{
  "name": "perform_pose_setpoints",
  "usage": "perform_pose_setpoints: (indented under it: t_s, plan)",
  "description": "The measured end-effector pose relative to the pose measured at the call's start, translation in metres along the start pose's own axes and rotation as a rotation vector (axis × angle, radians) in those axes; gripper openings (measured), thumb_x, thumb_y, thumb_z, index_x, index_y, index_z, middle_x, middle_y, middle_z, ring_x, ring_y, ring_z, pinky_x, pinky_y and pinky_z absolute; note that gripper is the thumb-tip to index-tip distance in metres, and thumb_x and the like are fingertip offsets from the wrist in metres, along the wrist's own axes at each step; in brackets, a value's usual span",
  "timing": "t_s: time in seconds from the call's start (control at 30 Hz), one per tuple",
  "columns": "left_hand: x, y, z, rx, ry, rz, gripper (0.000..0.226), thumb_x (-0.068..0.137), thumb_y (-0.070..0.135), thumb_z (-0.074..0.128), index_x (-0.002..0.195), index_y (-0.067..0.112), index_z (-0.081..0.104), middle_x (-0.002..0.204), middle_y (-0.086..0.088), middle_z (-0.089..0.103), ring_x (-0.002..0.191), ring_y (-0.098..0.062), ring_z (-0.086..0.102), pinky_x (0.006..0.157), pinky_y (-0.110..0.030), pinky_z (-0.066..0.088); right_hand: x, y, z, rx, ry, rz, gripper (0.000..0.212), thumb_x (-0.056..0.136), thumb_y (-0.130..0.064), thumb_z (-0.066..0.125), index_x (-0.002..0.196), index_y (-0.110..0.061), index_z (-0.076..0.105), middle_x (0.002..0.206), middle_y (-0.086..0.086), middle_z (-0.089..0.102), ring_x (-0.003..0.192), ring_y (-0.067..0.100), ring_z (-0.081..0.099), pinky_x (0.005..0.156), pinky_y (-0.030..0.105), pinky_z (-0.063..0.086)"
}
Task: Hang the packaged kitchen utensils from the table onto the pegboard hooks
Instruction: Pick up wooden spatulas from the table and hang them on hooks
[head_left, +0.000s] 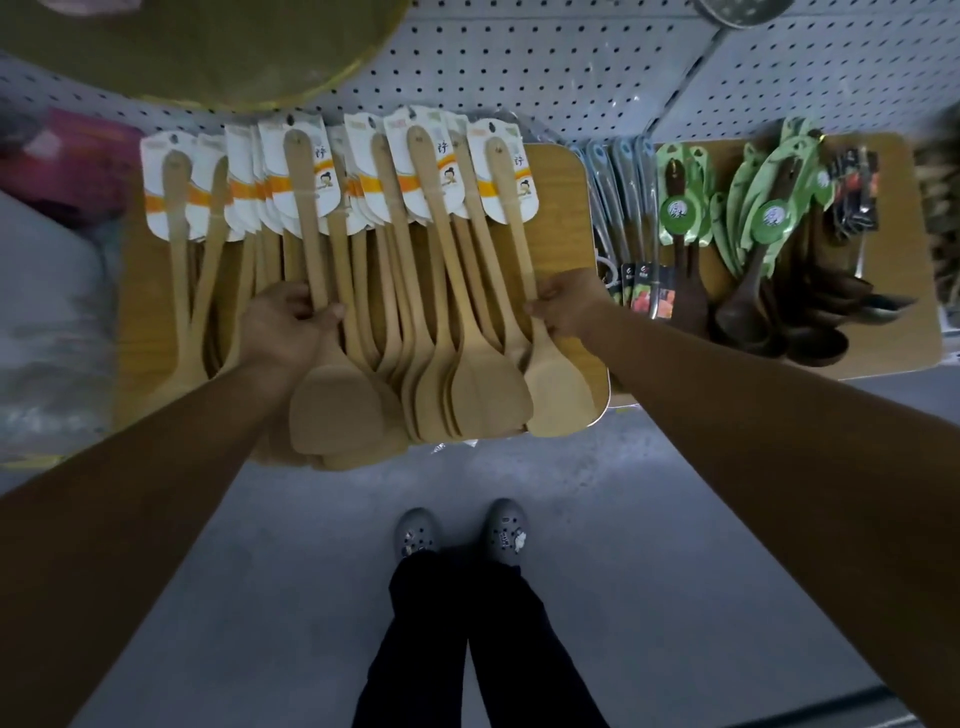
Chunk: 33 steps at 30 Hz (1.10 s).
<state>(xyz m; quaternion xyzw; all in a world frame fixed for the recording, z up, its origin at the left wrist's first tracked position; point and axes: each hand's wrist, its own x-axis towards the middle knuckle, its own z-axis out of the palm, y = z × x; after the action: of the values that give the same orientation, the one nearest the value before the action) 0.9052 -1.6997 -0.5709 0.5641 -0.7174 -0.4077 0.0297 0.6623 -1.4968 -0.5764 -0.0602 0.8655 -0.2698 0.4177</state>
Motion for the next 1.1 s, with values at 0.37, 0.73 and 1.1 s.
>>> perform_pose_setpoints:
  t_s: [0.37,0.73,1.1]
  plan:
    - [-0.041,0.01,-0.025,-0.374,-0.035,-0.152,0.042,0.089,0.028,0.071,0.128,0.013,0.063,0.12,0.0,0.066,0.11,-0.016,0.062,0.102,-0.033,0.049,-0.071,0.011,-0.042,0.432,-0.087,0.114,0.036,0.091,-0.003,0.07,0.125,0.0,0.059,0.095,0.019,0.075,0.073,0.028,0.075,0.054,0.031,0.057]
    - [-0.138,0.053,-0.036,-0.53,-0.221,-0.136,0.027,0.082,0.015,0.078,0.109,0.017,0.07,0.098,0.003,0.07,0.097,-0.021,0.068,0.093,-0.038,0.055,-0.188,0.04,-0.071,0.663,-0.039,0.077,0.03,0.093,0.002,0.065,0.122,0.001,0.059,0.099,0.017,0.073,0.081,0.029,0.075,0.064,0.037,0.063]
    - [-0.218,0.1,-0.021,-0.548,-0.446,0.091,0.03,0.087,0.01,0.073,0.117,0.009,0.069,0.1,-0.003,0.073,0.086,-0.012,0.068,0.073,-0.02,0.058,-0.29,0.078,-0.104,0.767,0.12,-0.047,0.02,0.094,0.001,0.062,0.112,-0.006,0.064,0.103,0.017,0.075,0.088,0.034,0.075,0.074,0.042,0.063]
